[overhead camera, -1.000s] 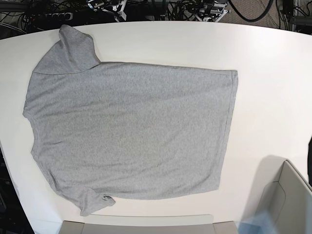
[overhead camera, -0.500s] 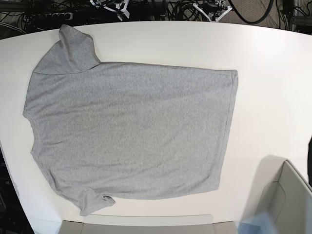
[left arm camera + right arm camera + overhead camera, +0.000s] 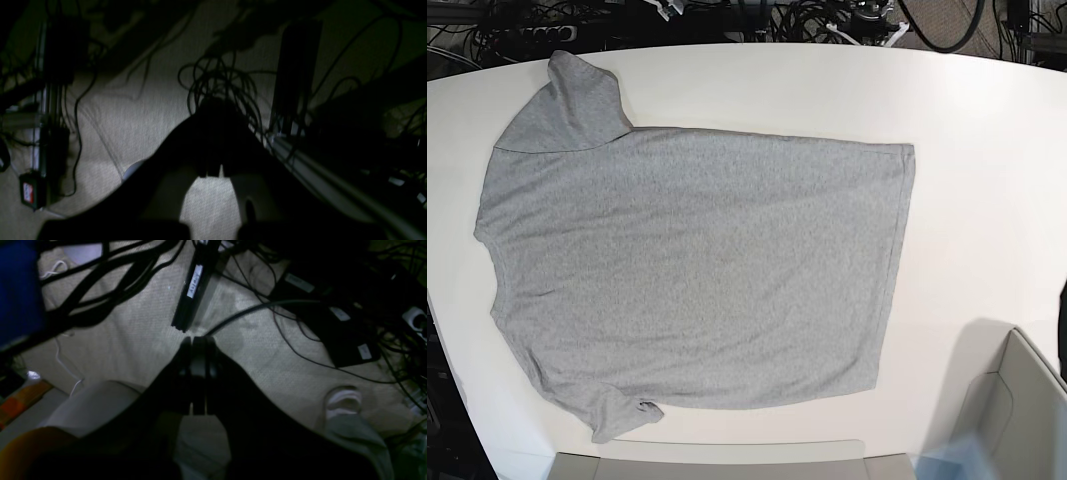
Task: Fold the T-shirt properly
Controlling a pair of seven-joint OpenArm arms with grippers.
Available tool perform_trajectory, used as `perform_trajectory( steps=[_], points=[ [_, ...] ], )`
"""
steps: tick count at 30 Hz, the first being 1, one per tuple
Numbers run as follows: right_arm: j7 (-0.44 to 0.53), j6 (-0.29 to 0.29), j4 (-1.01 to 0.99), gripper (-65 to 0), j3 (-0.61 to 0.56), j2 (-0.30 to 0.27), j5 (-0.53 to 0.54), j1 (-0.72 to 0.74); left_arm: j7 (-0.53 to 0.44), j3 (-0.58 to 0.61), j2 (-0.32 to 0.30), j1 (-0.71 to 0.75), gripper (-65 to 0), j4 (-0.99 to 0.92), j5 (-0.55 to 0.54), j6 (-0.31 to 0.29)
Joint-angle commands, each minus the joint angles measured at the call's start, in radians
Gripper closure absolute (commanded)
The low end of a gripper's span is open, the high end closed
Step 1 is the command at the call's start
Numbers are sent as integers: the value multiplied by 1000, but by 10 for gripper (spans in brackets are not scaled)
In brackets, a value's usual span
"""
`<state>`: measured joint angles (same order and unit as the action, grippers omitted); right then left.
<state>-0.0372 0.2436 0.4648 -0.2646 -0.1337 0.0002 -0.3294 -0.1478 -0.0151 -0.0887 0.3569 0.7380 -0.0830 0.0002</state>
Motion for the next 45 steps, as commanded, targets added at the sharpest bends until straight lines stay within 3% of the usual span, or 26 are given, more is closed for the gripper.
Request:
perform_trajectory(
  steps=[1, 4, 9, 14, 18, 24, 29, 35, 38, 45],
  points=[
    [9, 12, 32, 0, 1, -10, 7, -26, -19, -3, -3, 23, 0, 27, -2, 2],
    [9, 12, 114, 0, 1, -36, 7, -84, -11, 0, -3, 78, 0, 87, -2, 2],
    [7, 12, 286, 0, 15, -116, 7, -204, 138, -4, -7, 186, 0, 260, -2, 2],
    [-91, 12, 475, 0, 173, -136, 7, -323, 245, -16, -10, 293, 0, 409, -2, 4],
    [-106, 12, 576, 0, 256, -145, 7, -393, 268, -89, -1, 374, 0, 475, -2, 4],
    [-109, 12, 650, 0, 265, -171, 7, -458, 271, -151, 0, 453, 0, 524, -2, 4],
    [-112, 12, 759, 0, 265, -172, 7, -518, 271, -233, 0, 523, 0, 674, -7, 4],
    [-114, 12, 974, 0, 268, -212, 7, -563, 277, -368, 0, 575, 0, 934, -159, 4],
    [-117, 12, 1110, 0, 290, -232, 7, -589, 328, -438, 0, 572, 0, 1046, -205, 4],
    [-315, 12, 1448, 0, 357, -235, 7, -598, 373, -579, 56, 532, 0, 1211, -209, -1]
  ],
)
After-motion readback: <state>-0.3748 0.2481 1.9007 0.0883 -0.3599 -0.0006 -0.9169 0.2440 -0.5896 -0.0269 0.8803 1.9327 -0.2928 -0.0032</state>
